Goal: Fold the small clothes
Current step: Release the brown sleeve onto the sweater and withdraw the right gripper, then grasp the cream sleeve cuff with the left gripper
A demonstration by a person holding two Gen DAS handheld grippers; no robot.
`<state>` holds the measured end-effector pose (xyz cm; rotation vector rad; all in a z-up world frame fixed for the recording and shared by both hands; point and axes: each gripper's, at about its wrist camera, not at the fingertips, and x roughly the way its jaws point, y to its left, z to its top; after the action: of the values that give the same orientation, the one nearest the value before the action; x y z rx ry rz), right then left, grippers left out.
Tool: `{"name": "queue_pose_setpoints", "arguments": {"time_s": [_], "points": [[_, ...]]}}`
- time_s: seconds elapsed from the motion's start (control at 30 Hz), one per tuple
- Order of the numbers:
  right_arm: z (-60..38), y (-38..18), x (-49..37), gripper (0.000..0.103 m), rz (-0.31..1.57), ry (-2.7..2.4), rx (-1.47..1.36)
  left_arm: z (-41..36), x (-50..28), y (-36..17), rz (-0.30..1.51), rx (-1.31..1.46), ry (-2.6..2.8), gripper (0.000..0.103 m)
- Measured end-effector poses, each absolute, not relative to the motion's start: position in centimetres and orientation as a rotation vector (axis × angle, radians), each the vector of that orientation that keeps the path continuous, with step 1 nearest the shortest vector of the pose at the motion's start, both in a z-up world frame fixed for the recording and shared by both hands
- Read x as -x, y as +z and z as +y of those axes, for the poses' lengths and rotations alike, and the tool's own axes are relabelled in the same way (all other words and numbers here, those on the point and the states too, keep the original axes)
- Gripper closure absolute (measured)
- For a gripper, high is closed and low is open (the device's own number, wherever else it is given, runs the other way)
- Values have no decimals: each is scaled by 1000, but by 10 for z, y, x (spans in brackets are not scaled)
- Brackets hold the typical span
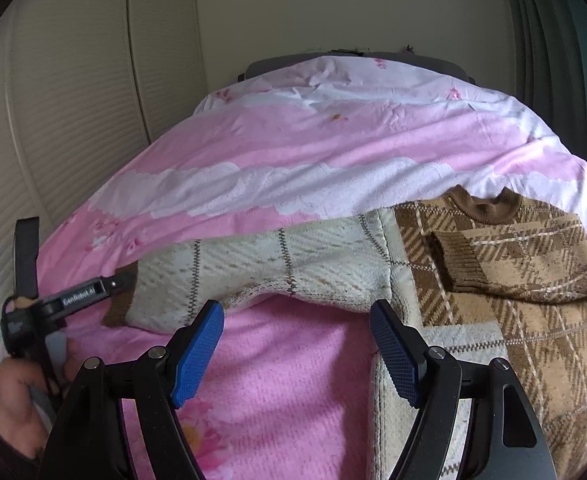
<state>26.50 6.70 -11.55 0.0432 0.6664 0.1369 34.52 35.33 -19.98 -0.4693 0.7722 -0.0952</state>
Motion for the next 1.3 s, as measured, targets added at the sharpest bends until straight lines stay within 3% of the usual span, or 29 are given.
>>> {"name": "queue_pose_setpoints", "arguments": {"time_s": [0.2,0.27,0.33,0.77,1.3], "points": [[60,-118,-270,28,676,116,-45,353,-352,-200,779,468,-113,68],[58,-116,-269,28,674,114,-47,354,-348,-197,776,462,-94,86],[55,-112,-267,28,667,114,-45,356,-339,-190,753,471,-83,92],[3,-72,-229,28,583,102,-74,292,-304,-95,669,295,-69,95],[-181,-54,-201,28,538,-57,-270,57,-321,20,630,115,-191,96]]}}
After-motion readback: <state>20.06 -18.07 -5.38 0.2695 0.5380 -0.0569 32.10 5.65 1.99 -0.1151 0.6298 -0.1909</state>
